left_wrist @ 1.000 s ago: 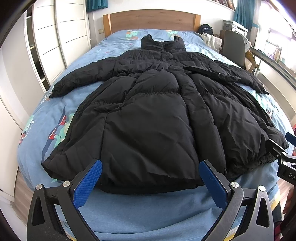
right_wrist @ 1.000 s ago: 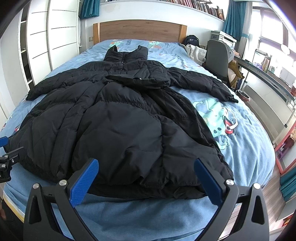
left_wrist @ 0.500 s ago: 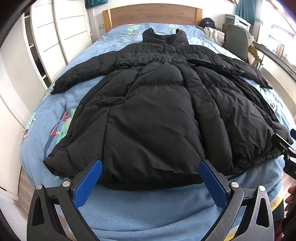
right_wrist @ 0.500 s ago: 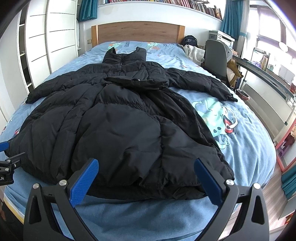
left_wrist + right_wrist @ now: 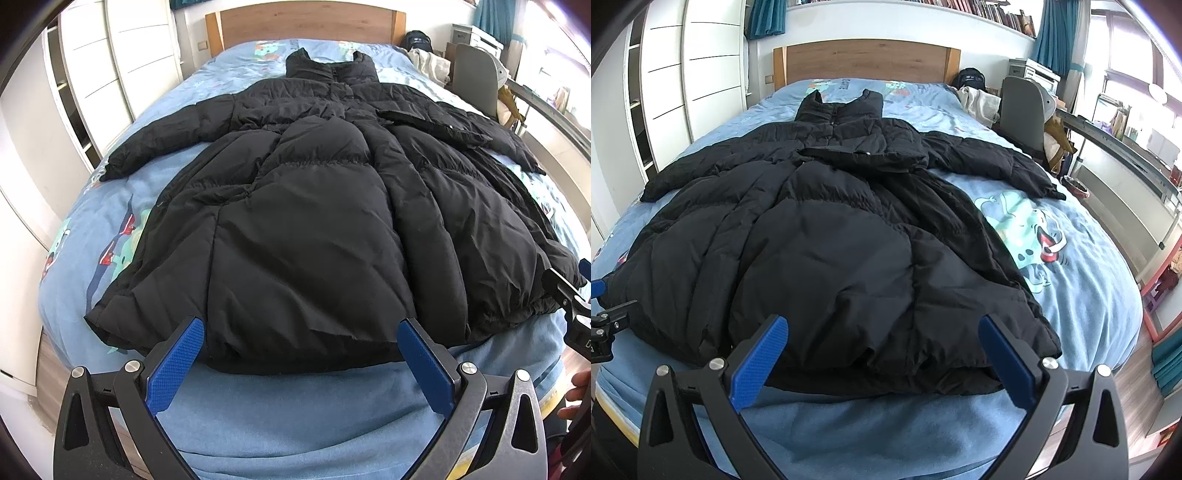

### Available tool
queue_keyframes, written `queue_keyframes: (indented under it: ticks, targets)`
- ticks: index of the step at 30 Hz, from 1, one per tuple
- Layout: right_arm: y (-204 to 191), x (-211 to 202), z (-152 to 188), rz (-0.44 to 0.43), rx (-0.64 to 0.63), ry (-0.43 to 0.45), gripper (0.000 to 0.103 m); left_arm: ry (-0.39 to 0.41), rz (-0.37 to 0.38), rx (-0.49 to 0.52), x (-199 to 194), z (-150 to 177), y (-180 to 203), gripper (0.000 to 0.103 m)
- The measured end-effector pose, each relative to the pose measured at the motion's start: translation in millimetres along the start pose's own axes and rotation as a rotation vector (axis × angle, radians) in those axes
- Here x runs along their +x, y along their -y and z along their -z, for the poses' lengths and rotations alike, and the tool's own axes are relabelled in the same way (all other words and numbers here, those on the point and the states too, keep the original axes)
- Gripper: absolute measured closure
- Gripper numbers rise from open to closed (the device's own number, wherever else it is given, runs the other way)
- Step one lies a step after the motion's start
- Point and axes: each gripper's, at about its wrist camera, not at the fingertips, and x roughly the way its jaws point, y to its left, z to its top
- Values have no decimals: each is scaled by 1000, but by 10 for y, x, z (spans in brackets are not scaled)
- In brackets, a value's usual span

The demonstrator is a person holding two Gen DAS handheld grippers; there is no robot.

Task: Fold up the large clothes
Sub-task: 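Grasp the coat sleeve cuff with the right gripper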

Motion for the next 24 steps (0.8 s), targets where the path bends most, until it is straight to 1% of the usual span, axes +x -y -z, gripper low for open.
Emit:
queue_keyframes:
  ticks: [11,14,17,19,20,22,24]
  targets:
    - [4,9,-44,-18,6,-6,0,-7,-3,-9,1,-45,-27,1]
    - [17,-6,-93,-27,13,-8,0,2,-19,-14,-31,-98,-52,1]
    - [79,-52,-220,-50,35,-9,0,46,-55,-11,-132,-250,-127,1]
    - [172,-114,-384,-62,52,4,0,78,-65,-12,-210,-389,-208,1]
    - [197,-139,-448,-58,58,13,0,106,-79,-15,-270,-488,-264,1]
    - [325,-212,-645,-48,76,42,0,155,-94,-23,-380,-664,-359,1]
    - [517,-274,-922,-44,112,76,0,213,-87,-43,-521,-894,-487,1]
